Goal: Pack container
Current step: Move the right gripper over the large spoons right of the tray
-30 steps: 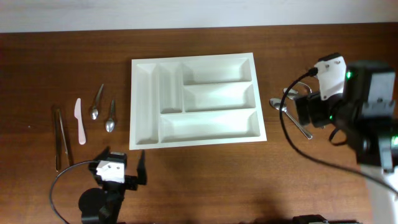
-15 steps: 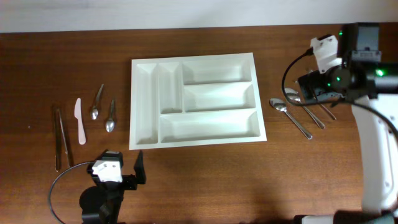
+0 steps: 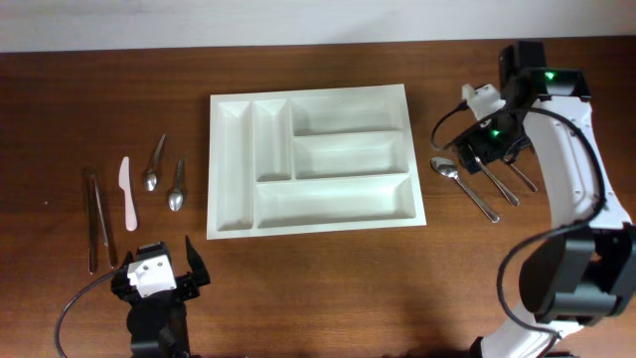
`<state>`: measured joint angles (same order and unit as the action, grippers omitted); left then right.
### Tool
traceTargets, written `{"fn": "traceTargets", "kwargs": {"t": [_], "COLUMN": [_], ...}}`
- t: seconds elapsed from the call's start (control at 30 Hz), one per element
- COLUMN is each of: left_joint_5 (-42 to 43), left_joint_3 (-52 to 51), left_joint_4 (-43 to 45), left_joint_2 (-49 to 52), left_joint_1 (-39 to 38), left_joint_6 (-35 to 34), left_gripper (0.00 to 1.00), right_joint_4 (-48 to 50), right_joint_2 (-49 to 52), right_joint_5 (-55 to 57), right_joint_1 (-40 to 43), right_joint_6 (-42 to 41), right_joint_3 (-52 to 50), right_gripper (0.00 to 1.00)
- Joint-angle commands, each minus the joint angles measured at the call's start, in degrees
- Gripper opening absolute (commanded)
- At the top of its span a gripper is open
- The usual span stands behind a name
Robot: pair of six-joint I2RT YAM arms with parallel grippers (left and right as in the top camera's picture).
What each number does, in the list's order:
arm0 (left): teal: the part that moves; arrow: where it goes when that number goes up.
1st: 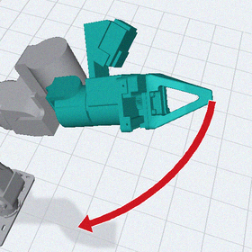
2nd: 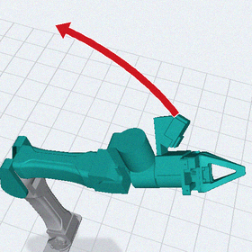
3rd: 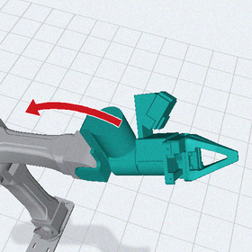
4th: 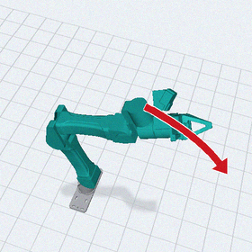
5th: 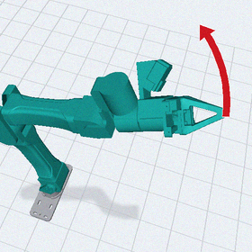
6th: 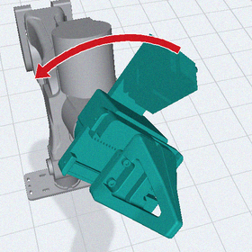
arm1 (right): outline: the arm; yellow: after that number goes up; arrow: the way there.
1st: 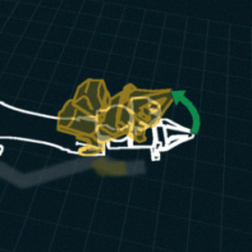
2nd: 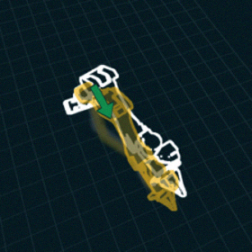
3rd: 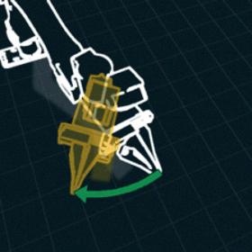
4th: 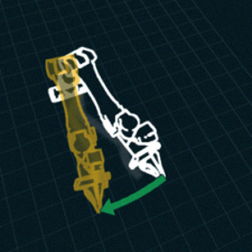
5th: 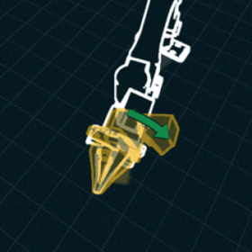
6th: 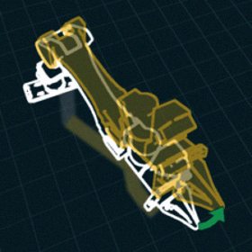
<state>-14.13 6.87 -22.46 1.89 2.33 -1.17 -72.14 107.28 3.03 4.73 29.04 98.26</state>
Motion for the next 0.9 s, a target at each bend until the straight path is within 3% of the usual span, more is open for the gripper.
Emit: {"fn": "traceTargets", "kwargs": {"t": [0.0,0.2,0.53,0.87], "left_joint_5": [-2.16,-2.16,-2.19,-2.16], "left_joint_3": [-0.04,-0.04,-0.04,-0.04], "left_joint_4": [-0.33,-0.33,-0.33,-0.33], "left_joint_2": [0.24,0.24,0.24,0.24], "left_joint_1": [0.2,0.2,0.2,0.2], "left_joint_6": [-0.57,-0.57,-0.57,-0.57], "left_gripper": [0.99,0.99,0.99,0.99], "right_joint_4": [-1.75,-1.73,-0.48,1.44], "right_joint_2": [3.74,7.45,10.25,14.29], "right_joint_5": [-2.8,-2.82,-7.58,-8.41], "right_joint_1": [0.35,2.12,3.8,3.91], "right_joint_6": [4.9,5.53,14.14,14.23], "right_joint_3": [0.26,0.15,-0.37,-0.76], "right_gripper": [0.99,0.99,0.99,0.99]}}
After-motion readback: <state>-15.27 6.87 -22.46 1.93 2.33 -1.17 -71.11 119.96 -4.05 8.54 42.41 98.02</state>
